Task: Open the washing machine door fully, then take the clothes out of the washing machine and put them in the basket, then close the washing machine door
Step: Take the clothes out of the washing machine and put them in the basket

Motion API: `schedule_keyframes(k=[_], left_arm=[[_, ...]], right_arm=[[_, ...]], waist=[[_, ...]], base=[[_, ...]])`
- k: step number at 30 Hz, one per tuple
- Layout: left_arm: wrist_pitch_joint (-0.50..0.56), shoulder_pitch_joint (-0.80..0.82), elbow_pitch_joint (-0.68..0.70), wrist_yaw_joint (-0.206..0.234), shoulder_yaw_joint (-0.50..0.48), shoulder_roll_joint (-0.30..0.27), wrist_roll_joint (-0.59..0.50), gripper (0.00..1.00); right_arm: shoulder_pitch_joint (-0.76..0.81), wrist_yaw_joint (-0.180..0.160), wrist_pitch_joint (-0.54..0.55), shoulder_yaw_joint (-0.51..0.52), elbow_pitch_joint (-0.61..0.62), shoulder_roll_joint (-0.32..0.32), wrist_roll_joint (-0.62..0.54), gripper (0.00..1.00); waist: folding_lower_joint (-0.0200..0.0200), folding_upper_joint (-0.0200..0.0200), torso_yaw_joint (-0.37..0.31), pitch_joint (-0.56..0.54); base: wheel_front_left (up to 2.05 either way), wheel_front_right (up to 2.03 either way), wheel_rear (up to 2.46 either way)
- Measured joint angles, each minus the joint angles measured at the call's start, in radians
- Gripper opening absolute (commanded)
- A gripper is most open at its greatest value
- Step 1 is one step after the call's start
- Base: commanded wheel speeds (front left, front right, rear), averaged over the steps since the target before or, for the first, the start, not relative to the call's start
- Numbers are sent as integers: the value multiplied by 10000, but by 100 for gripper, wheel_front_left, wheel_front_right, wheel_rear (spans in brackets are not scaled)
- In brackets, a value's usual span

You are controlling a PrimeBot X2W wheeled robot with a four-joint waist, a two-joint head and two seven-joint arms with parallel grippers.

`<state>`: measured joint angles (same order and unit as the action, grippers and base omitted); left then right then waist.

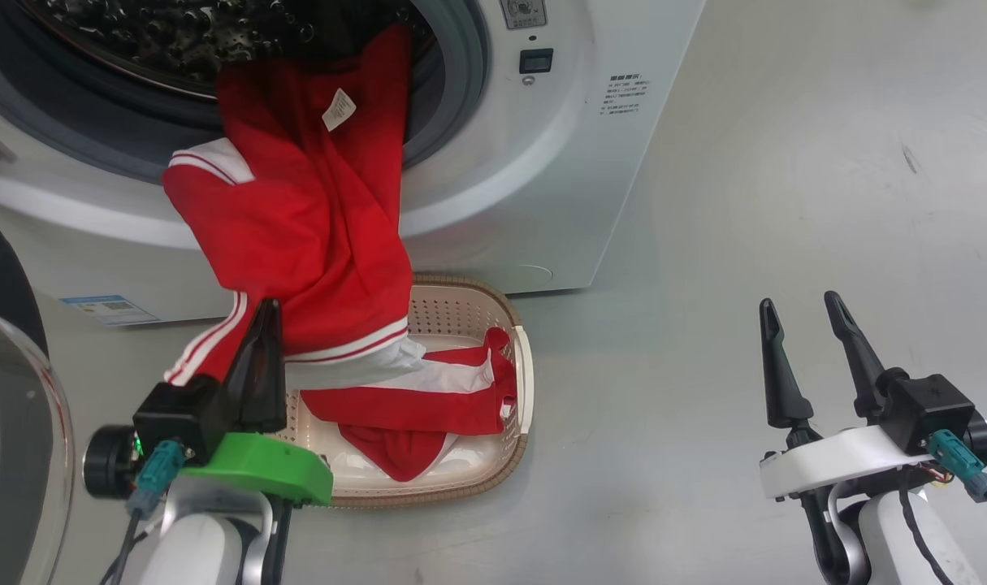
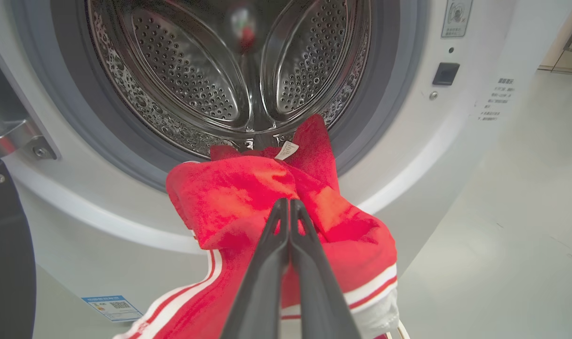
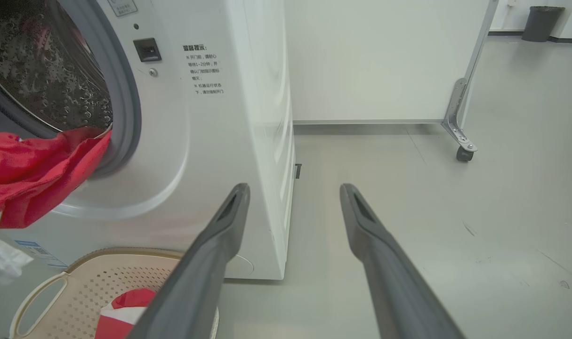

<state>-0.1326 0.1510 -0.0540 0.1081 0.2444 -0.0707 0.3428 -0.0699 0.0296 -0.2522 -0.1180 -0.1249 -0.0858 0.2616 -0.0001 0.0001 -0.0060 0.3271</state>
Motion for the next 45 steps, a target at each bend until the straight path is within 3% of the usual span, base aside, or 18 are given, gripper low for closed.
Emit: schedule_keyframes(k=[16, 32, 33, 34, 36, 37, 38, 42, 45], left_arm=[[790, -44, -2957, -520, 451, 67, 520, 0], [817, 2201, -5547, -608, -303, 178, 1116, 0], [815, 2332, -5682, -616, -334, 180, 1152, 13], [809, 2465, -5827, -617, -374, 186, 1166, 13], [786, 2700, -6121, -686, -424, 196, 1227, 39], [784, 2782, -6270, -713, -449, 199, 1250, 65], [780, 2853, -6445, -742, -470, 207, 1287, 80], [683, 3015, -7016, -769, -571, 221, 1342, 99], [593, 3223, -7425, -779, -617, 224, 1371, 100]], right_arm=[[6, 4, 2, -176, 199, 92, 8, 100], [-304, 2, 0, -228, 430, 194, 109, 100], [-341, 2, 0, -228, 433, 198, 115, 100], [-362, 2, 0, -226, 433, 199, 121, 100], [-410, 2, 0, -222, 424, 205, 140, 100], [-446, 2, 0, -219, 414, 209, 180, 100], [-462, 2, 0, -207, 407, 215, 215, 100], [-496, 0, 0, -176, 372, 228, 228, 100], [-617, 0, 0, -138, 366, 242, 299, 100]], waist=[[0, -1, -490, 326], [0, 0, -1190, 1313], [0, 0, -1247, 1378], [0, 0, -1302, 1442], [0, 0, -1410, 1562], [0, 0, -1461, 1615], [1, 0, -1509, 1665], [1, 0, -1650, 1826], [0, 0, -1721, 1919]], base=[[0, 0, 0], [0, 0, 0], [0, 0, 0], [0, 0, 0], [0, 0, 0], [0, 0, 0], [0, 0, 0], [0, 0, 0], [0, 0, 0]])
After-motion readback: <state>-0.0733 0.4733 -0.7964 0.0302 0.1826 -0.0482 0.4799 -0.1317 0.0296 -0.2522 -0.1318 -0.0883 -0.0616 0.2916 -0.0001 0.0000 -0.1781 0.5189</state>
